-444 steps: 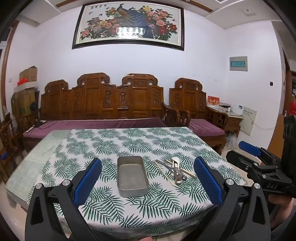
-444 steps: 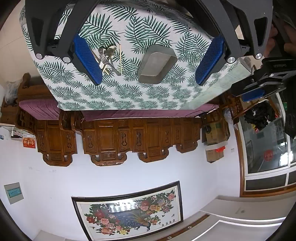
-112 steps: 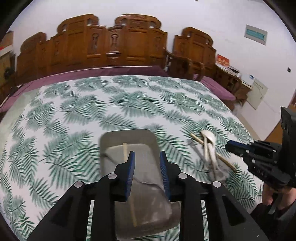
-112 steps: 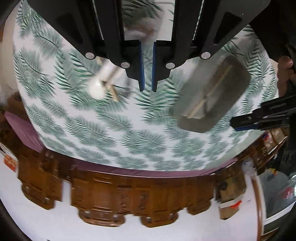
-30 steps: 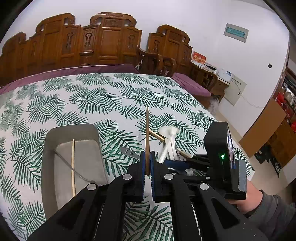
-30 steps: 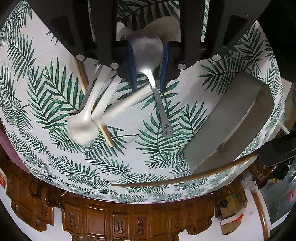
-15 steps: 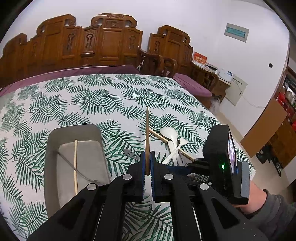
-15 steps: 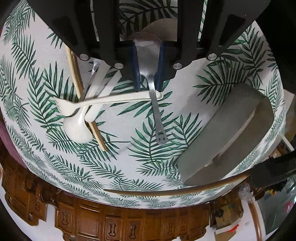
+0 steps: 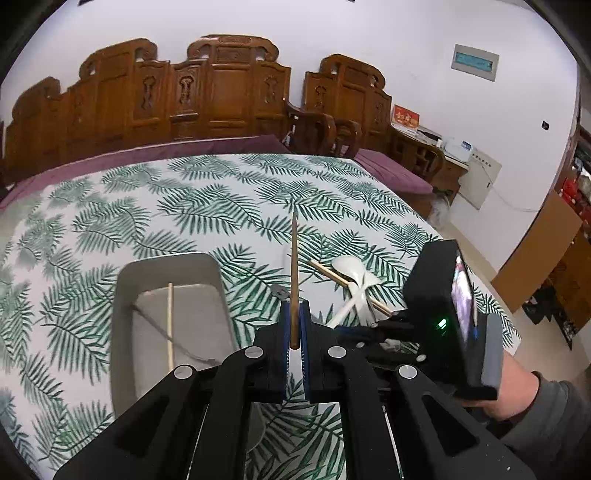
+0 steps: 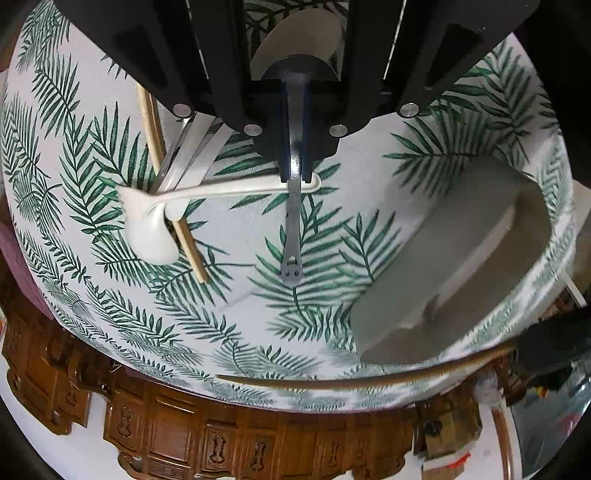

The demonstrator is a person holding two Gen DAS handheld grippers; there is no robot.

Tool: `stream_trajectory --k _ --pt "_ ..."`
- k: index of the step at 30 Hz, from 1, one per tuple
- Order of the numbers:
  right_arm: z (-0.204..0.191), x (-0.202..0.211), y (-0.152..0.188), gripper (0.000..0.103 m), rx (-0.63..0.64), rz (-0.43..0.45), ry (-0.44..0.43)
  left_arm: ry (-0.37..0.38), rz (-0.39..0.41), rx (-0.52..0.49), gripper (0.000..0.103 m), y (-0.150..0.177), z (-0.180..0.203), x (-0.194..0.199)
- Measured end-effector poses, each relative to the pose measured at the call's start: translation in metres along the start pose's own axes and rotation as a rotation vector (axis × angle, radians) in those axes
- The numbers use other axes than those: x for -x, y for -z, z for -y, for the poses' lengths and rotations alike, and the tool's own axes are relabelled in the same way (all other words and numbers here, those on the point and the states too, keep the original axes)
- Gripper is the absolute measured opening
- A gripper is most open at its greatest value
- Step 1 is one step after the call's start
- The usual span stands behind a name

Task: Organize utensils
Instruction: 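Carry the chopstick to the tray and release it with the left gripper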

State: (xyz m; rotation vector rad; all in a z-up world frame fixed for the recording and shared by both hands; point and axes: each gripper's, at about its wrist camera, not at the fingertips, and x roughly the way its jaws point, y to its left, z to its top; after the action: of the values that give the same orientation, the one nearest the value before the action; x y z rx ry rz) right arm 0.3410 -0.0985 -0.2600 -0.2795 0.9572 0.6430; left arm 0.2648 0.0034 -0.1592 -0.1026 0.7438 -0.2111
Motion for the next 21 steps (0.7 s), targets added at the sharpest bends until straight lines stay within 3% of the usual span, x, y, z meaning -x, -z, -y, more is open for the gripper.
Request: stream_trajectory --k 21 --pt "0.001 0.071 -0.016 0.007 -0.07 0.113 0.002 -0.135 0.016 0.034 0.004 0.018 -0.04 0.072"
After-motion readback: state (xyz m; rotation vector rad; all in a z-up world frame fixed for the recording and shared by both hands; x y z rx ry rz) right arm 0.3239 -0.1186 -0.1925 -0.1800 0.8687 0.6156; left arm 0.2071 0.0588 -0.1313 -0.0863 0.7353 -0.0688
